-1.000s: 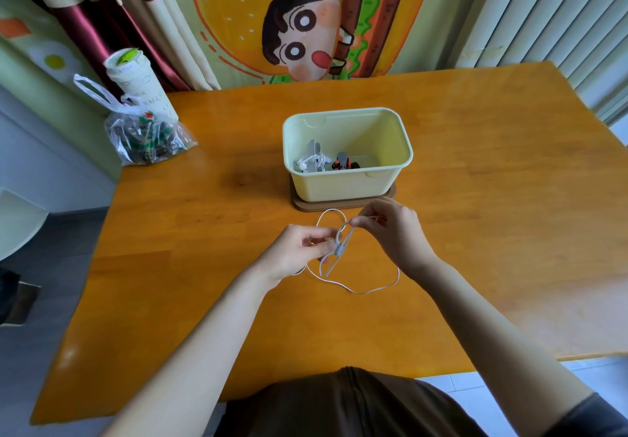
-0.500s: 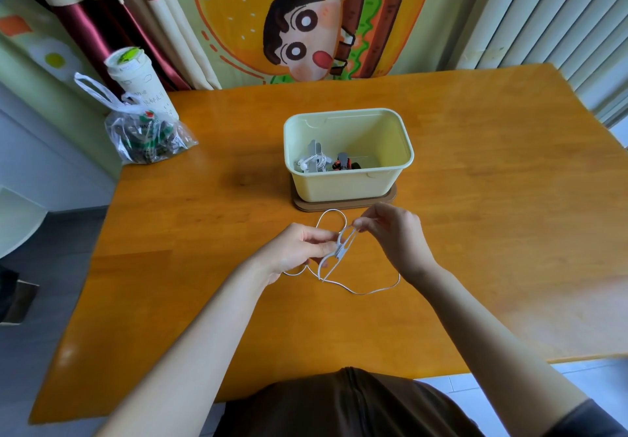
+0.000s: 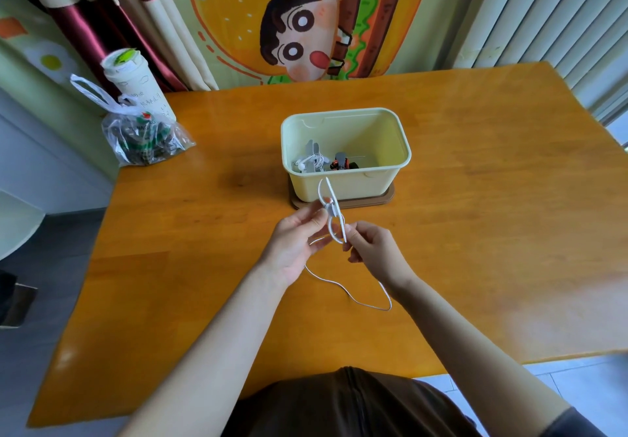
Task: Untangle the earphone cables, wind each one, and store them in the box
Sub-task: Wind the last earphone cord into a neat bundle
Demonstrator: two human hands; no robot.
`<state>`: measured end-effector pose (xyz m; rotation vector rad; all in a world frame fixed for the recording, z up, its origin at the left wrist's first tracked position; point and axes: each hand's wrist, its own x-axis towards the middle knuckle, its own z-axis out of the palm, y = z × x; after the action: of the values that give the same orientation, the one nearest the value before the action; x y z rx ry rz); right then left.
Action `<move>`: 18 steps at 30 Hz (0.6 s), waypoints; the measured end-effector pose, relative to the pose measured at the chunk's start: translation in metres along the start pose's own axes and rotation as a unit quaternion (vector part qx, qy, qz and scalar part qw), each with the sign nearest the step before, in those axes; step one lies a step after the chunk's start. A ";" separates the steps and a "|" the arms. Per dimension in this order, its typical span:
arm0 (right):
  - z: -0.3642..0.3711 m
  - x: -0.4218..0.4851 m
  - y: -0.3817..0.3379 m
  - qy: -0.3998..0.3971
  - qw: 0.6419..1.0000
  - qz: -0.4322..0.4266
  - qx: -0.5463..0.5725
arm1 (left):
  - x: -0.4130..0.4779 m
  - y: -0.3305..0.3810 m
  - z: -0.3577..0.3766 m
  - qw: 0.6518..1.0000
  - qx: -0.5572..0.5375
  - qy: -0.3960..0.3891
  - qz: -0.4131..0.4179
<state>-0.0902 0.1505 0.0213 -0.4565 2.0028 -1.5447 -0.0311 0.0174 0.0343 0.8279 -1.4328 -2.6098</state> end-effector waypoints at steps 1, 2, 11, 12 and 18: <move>0.003 -0.001 0.001 0.000 1.000 0.000 -0.001 | 0.001 -0.001 0.000 1.000 -0.014 0.017 -0.002; 0.005 -0.002 0.002 0.001 1.000 0.000 -0.009 | 0.001 -0.002 0.000 0.999 -0.027 0.030 -0.005; 0.009 -0.011 -0.002 0.010 0.992 -0.039 -0.119 | 0.004 -0.006 0.000 0.989 0.006 0.149 0.020; 0.009 -0.011 -0.003 0.011 0.990 -0.048 -0.135 | 0.004 -0.007 0.000 0.986 0.027 0.161 0.030; -0.001 -0.010 -0.009 0.007 0.963 -0.110 -0.244 | 0.007 -0.015 -0.011 0.911 0.350 0.145 0.165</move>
<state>-0.0832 0.1543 0.0324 -0.8891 2.4099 -1.1574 -0.0287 0.0150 0.0149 0.8640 -2.1943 -1.6315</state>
